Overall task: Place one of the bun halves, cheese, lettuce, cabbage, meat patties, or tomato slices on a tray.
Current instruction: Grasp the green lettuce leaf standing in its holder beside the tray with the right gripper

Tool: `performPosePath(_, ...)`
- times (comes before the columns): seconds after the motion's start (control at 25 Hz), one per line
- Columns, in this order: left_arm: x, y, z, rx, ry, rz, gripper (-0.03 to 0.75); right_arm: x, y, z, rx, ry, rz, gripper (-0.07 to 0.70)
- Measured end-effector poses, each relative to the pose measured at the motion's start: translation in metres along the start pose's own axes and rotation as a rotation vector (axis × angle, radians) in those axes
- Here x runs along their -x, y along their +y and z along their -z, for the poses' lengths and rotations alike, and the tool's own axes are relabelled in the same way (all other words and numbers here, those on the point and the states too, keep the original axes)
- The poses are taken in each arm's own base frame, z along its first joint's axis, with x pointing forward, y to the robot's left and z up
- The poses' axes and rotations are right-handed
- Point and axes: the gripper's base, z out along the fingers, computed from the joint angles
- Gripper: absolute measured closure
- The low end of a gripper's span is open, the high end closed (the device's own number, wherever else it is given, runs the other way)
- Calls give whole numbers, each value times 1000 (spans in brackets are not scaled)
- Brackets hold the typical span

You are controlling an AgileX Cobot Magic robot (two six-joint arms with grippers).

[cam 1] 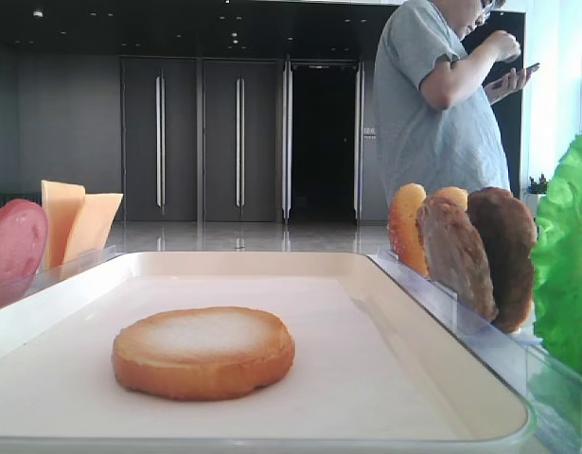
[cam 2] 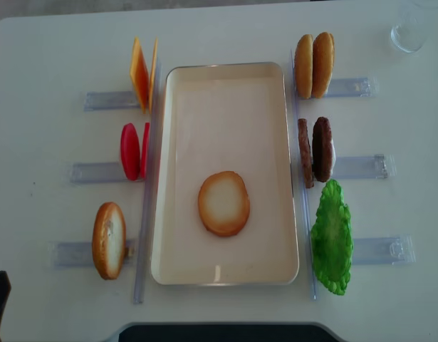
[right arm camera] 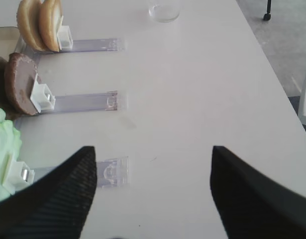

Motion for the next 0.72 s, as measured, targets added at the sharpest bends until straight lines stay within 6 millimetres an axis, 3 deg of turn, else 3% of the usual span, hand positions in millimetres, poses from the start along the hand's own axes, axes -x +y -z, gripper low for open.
performPosePath(0.44,0,0,0,0,0,0,201,2,0,-2,1,36,-9,166)
performPosePath(0.72,0,0,0,0,0,0,201,44,-3,-23,3,298,-81,166)
